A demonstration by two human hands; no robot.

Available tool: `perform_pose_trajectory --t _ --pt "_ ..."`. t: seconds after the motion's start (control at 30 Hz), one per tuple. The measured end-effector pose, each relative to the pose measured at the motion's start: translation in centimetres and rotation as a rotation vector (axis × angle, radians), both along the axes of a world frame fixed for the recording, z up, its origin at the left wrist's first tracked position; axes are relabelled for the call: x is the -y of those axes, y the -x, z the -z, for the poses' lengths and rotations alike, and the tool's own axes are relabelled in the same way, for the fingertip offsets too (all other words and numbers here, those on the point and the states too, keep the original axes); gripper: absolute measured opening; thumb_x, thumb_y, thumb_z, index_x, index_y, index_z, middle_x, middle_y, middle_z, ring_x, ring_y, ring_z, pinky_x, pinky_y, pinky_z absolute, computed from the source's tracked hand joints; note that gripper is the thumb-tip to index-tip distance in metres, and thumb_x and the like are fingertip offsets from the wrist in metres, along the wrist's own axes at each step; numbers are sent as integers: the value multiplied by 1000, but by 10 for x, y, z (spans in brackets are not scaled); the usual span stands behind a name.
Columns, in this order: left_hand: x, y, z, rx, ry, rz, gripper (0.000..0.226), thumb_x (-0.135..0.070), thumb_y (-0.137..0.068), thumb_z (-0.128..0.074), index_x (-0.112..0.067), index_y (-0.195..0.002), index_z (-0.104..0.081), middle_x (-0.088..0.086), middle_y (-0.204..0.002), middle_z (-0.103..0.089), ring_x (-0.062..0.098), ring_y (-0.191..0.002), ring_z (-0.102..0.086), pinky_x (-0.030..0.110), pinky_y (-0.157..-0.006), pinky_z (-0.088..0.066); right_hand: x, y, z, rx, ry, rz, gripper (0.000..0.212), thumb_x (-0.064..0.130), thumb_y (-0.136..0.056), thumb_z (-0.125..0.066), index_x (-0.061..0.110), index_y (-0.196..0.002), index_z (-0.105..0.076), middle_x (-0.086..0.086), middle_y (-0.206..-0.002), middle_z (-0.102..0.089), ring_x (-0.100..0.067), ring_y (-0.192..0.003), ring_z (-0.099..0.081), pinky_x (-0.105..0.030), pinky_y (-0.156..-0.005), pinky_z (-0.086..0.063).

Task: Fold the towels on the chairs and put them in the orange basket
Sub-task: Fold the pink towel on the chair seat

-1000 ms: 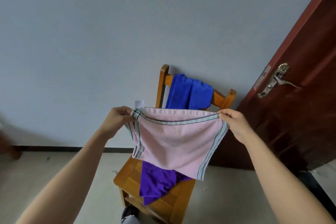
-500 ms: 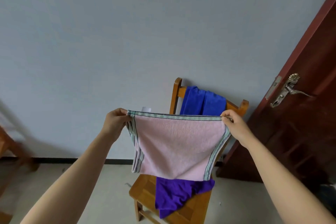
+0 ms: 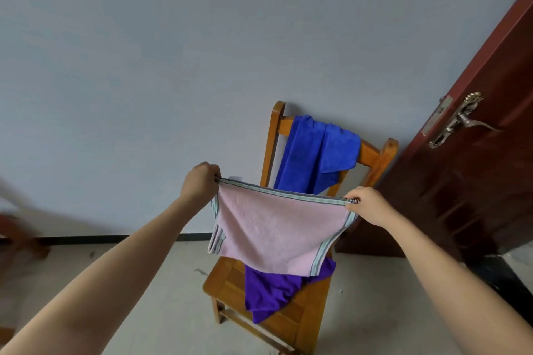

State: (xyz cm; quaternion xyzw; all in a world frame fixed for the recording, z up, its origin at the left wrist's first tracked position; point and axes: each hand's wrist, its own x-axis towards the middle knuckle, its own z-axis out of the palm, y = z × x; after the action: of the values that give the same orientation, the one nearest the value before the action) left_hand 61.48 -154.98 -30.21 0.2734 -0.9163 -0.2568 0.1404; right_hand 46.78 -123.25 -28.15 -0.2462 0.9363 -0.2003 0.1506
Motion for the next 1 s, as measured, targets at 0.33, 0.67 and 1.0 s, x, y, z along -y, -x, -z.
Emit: perform_pose_trajectory --t 0.33,0.67,1.0 --pt "0 20 2 -143 -45 35 20 14 -80 -47 6 -90 -61 19 -90 -64 34 -81 -57 31 -68 -40 -8 25 -13 -30 264 83 9 5 -90 -54 8 -93 -62 -1 -79 -59 -14 -74 -53 -16 -59 -40" --pt "-21 -78 142 92 -683 -132 40 30 -73 -49 -8 -70 -58 7 -69 -58 -6 -48 -55 8 -52 -42 -42 -33 106 559 6 59 9 10 -91 -54 14 -89 -62 6 -74 -56 -2 -65 -48 -9 -53 -35" --pt "-57 -125 228 398 -916 -371 31 20 -77 -54 -8 -62 -59 5 -55 -53 15 -53 -42 21 -48 -33 -48 -82 217 634 -252 170 31 7 -93 -45 22 -66 -41 7 -69 -44 -2 -63 -42 -11 -54 -32"
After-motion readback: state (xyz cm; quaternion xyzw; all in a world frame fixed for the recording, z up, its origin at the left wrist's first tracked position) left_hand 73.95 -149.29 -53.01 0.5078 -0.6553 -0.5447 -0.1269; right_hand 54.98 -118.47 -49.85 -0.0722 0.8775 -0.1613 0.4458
